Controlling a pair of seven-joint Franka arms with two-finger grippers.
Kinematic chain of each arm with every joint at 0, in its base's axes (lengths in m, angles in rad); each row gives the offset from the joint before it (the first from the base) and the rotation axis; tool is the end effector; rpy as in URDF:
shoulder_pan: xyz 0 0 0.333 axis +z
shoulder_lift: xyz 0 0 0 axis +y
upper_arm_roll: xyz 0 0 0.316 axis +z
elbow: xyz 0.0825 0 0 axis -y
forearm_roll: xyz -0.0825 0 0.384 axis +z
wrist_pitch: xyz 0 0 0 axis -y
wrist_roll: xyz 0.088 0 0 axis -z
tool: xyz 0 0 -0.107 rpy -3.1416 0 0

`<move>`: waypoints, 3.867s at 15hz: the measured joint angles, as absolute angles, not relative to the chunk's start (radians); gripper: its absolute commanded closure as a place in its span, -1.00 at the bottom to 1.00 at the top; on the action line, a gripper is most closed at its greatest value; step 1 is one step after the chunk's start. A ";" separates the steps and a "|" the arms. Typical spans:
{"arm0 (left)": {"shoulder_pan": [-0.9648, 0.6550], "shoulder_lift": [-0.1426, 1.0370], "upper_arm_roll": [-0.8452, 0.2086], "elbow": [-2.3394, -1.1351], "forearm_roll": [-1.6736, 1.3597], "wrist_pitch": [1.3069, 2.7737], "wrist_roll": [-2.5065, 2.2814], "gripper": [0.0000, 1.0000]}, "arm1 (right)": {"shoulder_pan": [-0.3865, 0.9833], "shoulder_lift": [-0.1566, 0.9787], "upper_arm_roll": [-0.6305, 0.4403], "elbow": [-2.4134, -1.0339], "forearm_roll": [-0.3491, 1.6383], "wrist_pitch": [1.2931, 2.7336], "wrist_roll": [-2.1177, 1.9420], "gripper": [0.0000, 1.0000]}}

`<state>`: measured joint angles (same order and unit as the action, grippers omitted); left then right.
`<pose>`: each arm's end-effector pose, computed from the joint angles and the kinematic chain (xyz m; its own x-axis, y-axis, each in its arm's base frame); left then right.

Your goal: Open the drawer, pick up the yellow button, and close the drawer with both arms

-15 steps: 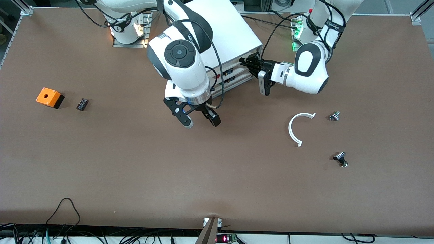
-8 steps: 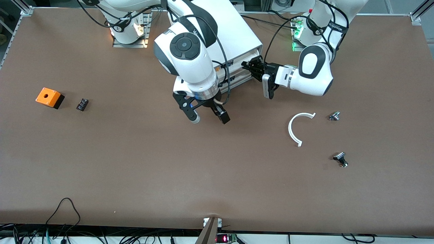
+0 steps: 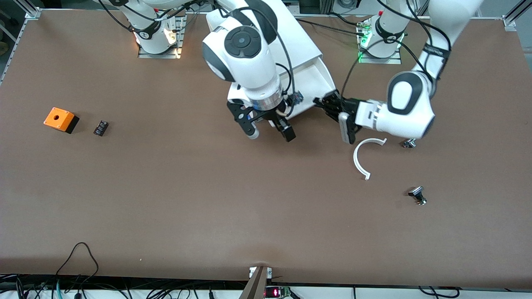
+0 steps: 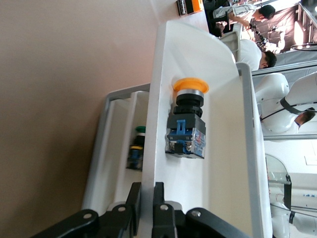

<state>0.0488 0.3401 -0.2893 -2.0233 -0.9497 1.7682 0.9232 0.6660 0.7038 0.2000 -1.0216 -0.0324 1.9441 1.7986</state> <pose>0.5204 -0.1967 0.2898 0.8222 -0.5544 0.1291 -0.3569 -0.3254 0.8757 0.5379 0.5476 0.4638 0.5585 -0.8167 -0.1453 -0.8251 -0.5290 -0.1984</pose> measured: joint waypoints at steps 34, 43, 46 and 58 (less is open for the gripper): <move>0.117 0.453 -0.301 -1.421 -0.252 1.429 -0.119 -1.00 | 0.664 0.710 0.195 -0.977 0.019 1.880 1.598 1.00; 0.049 0.455 -0.304 -1.415 -0.182 1.486 -0.405 -1.00 | 0.363 0.650 0.174 -0.994 0.075 1.600 0.900 1.00; 0.009 0.459 -0.304 -1.417 -0.181 1.517 -0.529 -1.00 | 0.333 0.647 0.088 -1.048 0.073 1.593 0.676 1.00; 0.000 0.509 -0.296 -1.418 -0.198 1.566 -0.495 -0.90 | 0.272 0.570 -0.210 -1.601 0.077 2.023 0.030 1.00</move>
<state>0.0003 0.5091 -0.2959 -1.4175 -0.1977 1.5662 -0.4955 0.2725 0.5696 -0.2102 -1.6014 0.0770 2.0235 0.0299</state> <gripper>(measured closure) 0.026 0.581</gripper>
